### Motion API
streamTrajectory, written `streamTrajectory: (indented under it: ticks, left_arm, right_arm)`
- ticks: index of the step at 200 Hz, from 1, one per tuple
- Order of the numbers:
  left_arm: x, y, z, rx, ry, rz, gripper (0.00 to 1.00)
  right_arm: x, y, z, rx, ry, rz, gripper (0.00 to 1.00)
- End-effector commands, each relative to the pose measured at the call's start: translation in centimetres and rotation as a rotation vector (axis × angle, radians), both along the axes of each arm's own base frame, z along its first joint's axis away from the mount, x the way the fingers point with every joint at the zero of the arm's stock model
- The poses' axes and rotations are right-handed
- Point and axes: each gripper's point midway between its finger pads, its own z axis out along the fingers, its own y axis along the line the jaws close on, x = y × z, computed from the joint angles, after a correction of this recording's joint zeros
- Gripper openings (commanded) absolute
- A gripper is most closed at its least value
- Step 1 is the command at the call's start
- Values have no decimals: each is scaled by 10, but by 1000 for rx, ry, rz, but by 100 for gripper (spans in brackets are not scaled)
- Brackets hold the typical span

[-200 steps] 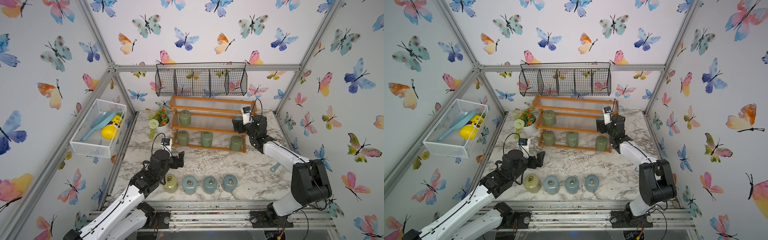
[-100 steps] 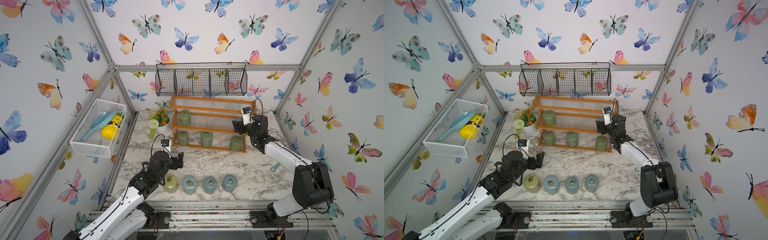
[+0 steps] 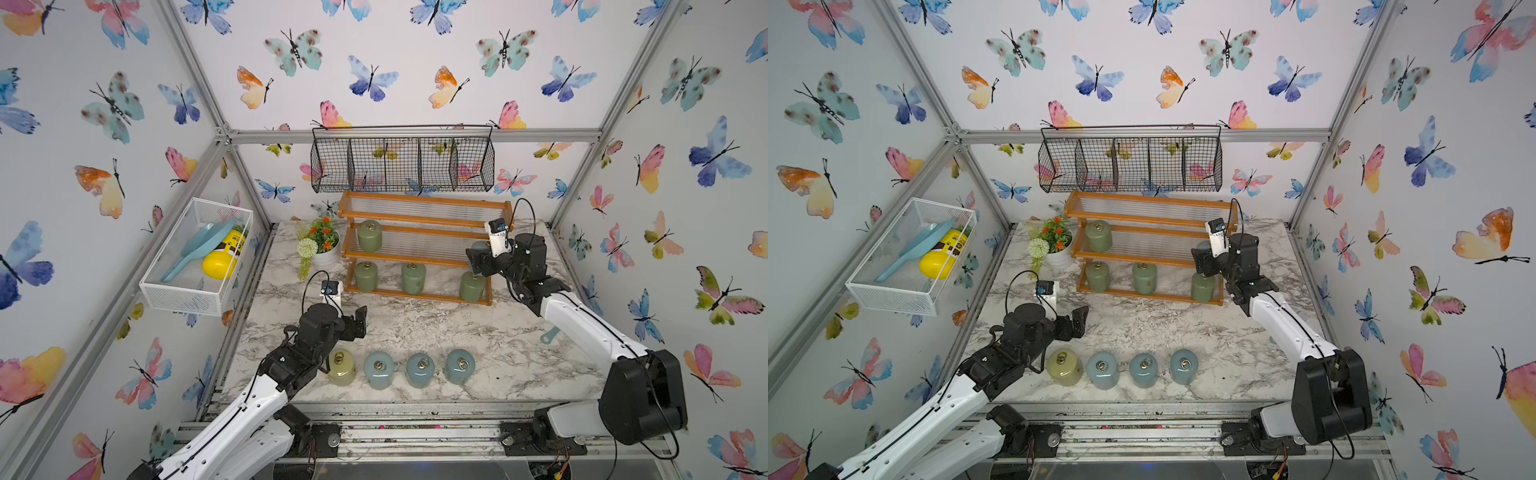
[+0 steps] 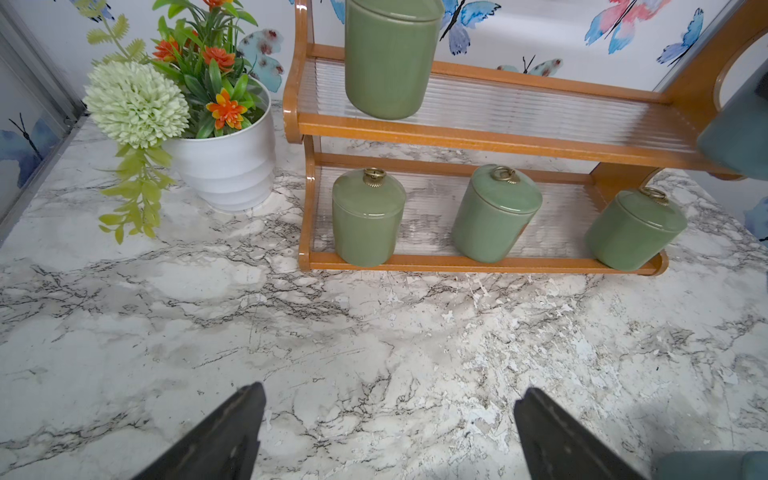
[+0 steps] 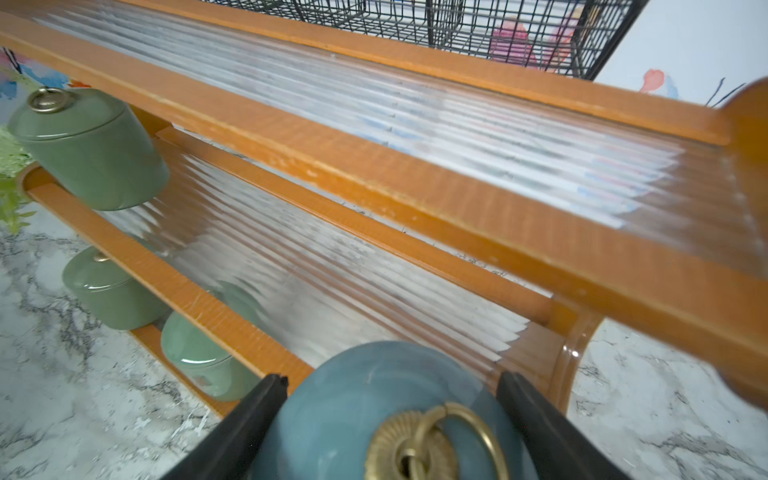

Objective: Remove the tea canisters from the shelf
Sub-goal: Pick up the tea canister from the shelf, then place the tea canister at the center of the board.

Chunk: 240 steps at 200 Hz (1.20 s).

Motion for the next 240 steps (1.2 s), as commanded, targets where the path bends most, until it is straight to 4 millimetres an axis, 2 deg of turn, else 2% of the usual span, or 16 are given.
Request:
streamTrajectory:
  ticks: [1,29,82,126,179,208,240]
  left_arm:
    - [0,1,5,-19,-25,-1,99]
    - [-1,0,4,-23,-21,-13,98]
    - [-4,-7,1,-9,-4,-63,98]
    - [-6,-9,-3,-15,2,-82,99]
    - [-6,-11,-8,-12,8,-90,98]
    - [-6,-11,-10,-7,5,-93,98]
    - [-6,-12,-11,0,7,-99,98]
  right_arm:
    - [-18,1,22,60,-48,29,75]
    - [-45,-5,12,85,-15,21,75]
    - [-89,-16,-26,144,69,-17,73]
    - [-114,-31,-57,168,130,-98,71]
    - [-135,-34,-97,201,217,-152,69]
    - [-136,-29,-100,181,233,-178,69]
    - [-141,-22,-117,156,276,-239,69]
